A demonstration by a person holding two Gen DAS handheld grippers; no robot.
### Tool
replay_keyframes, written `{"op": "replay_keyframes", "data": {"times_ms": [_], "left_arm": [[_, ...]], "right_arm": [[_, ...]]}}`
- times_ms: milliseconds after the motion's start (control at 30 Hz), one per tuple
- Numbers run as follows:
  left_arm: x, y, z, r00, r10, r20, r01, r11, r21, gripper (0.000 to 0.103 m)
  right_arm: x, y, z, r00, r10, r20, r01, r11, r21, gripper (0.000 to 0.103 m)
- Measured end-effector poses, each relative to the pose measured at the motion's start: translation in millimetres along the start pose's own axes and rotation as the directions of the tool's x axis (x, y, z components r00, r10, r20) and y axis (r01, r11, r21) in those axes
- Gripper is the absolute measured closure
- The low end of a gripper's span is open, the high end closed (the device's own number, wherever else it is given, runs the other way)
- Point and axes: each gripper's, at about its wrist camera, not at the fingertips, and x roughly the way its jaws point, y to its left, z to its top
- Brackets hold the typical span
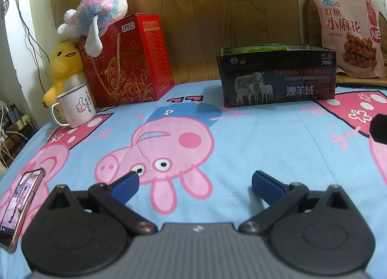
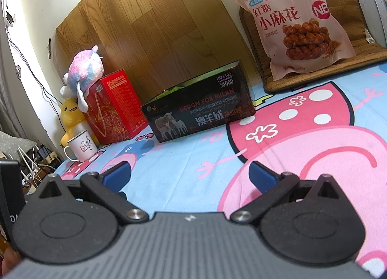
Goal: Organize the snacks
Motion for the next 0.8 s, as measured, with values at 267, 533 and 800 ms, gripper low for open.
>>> {"op": "replay_keyframes", "data": {"times_ms": [267,533,800], "left_arm": [[-0.1,0.2,0.0,1.000,0.001,0.001,-0.001,1.000,0.000,0.000],[-1.7,-0.5,0.8,1.000,0.014,0.010,-0.014,1.000,0.010,0.000],[-3.8,-5.8,5.3,0.998,0.063,0.007,-0.063,0.997,0.044,0.000]], "right_arm": [[-1.0,0.6,0.8,1.000,-0.001,0.014,0.001,1.000,0.004,0.000],[-1.5,-0.3,0.3,1.000,0.000,0.014,0.000,1.000,0.002,0.000],[-4.7,1.5,2.0,0.999,0.009,0.039,-0.008,1.000,-0.023,0.000]]}}
